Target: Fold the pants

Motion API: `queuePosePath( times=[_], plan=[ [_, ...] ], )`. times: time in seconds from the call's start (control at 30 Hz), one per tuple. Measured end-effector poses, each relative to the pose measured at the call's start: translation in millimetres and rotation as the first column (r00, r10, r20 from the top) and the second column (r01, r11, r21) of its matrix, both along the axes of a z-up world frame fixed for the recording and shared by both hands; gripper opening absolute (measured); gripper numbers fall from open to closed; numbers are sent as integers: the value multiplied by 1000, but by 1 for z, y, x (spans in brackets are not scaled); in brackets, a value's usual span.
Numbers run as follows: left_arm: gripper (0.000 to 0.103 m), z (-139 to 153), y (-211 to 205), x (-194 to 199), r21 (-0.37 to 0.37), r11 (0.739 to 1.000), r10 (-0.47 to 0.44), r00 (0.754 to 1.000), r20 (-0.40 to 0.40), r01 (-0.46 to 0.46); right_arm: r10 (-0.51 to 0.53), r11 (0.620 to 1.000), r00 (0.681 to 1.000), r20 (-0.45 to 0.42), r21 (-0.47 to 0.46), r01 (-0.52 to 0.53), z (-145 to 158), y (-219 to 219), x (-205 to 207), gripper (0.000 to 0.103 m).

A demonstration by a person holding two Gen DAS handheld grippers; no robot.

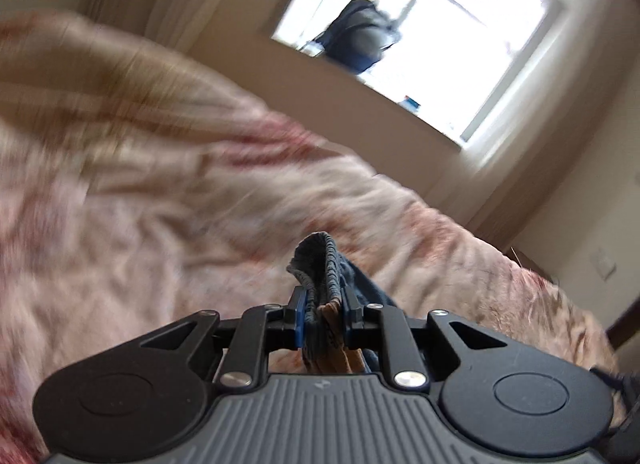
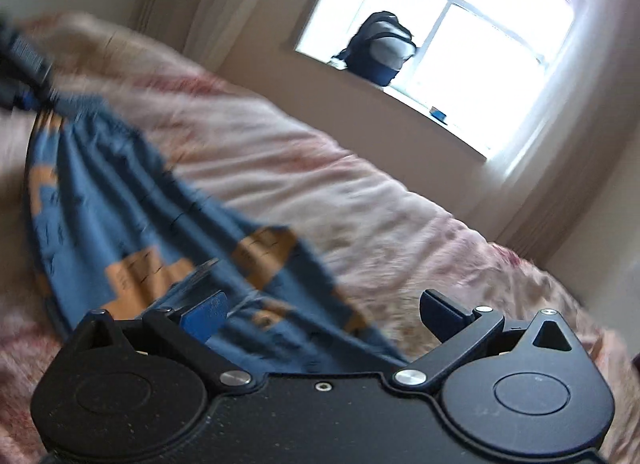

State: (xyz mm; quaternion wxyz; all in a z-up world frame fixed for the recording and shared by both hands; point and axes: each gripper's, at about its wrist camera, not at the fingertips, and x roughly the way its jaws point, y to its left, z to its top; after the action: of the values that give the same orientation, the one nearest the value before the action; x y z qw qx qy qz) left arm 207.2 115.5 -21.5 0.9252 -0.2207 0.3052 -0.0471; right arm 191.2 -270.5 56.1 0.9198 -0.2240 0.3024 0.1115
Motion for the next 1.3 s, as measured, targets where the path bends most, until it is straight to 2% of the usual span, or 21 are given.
queuePosePath(
  times=[0.1, 0.17, 0.27, 0.4, 0.53, 0.6, 0.7, 0.77, 0.8, 0.83, 0.9, 0.97, 1.0, 1.03, 1.17, 1.27, 1.3],
  plan=[
    [19, 31, -39, -11, 110, 993, -48, 995, 83, 39, -40, 988, 999, -6, 147, 40, 18, -39, 0, 102],
    [19, 52, -75, -21, 213, 973, -118, 984, 134, 87, -100, 964, 995, 1, 247, 96, 21, -63, 1, 102],
    [19, 75, -144, -37, 361, 915, -261, 948, 181, 183, -152, 906, 988, -26, 395, 150, 20, -95, 6, 102],
    [20, 78, -227, -50, 464, 831, -410, 901, 139, 307, -186, 844, 982, -22, 508, 171, 27, -125, 3, 102],
    [20, 58, -294, -59, 511, 756, -516, 853, 79, 410, -275, 812, 961, -7, 534, 236, 35, -156, -5, 102],
    [20, 44, -324, -64, 534, 715, -556, 830, 44, 451, -337, 826, 941, -17, 475, 304, 36, -167, -6, 102],
    [20, 16, -356, -66, 535, 672, -600, 800, -13, 512, -375, 844, 927, 5, 415, 340, 31, -179, -7, 102],
    [22, -6, -370, -65, 532, 646, -625, 780, -46, 548, -389, 837, 921, -13, 413, 360, 24, -188, -4, 102],
    [38, -15, -374, -64, 530, 636, -635, 771, -54, 561, -399, 827, 917, -30, 420, 374, 21, -194, -2, 102],
    [62, -22, -376, -65, 528, 630, -640, 766, -62, 569, -405, 819, 913, -46, 426, 384, 17, -198, -2, 102],
    [74, -30, -374, -70, 532, 639, -624, 779, -63, 555, -408, 802, 909, -82, 443, 400, 11, -206, 2, 102],
    [74, -31, -364, -75, 526, 649, -627, 778, -40, 550, -406, 785, 907, -110, 466, 408, 7, -212, 4, 102],
    [77, -31, -358, -77, 529, 644, -632, 774, -37, 552, -397, 777, 910, -122, 483, 403, 7, -214, 4, 102],
    [81, -32, -352, -80, 539, 638, -634, 772, -39, 550, -379, 769, 916, -134, 504, 392, 7, -215, 4, 102],
    [83, -33, -337, -89, 580, 604, -644, 763, -48, 547, -234, 716, 953, -194, 629, 304, 5, -210, 7, 102],
    [83, -38, -330, -93, 603, 584, -645, 762, -62, 543, -141, 681, 960, -240, 680, 270, 0, -202, 11, 102],
    [83, -40, -328, -94, 615, 568, -646, 759, -79, 548, -98, 663, 959, -265, 702, 262, -4, -199, 14, 102]
  ],
)
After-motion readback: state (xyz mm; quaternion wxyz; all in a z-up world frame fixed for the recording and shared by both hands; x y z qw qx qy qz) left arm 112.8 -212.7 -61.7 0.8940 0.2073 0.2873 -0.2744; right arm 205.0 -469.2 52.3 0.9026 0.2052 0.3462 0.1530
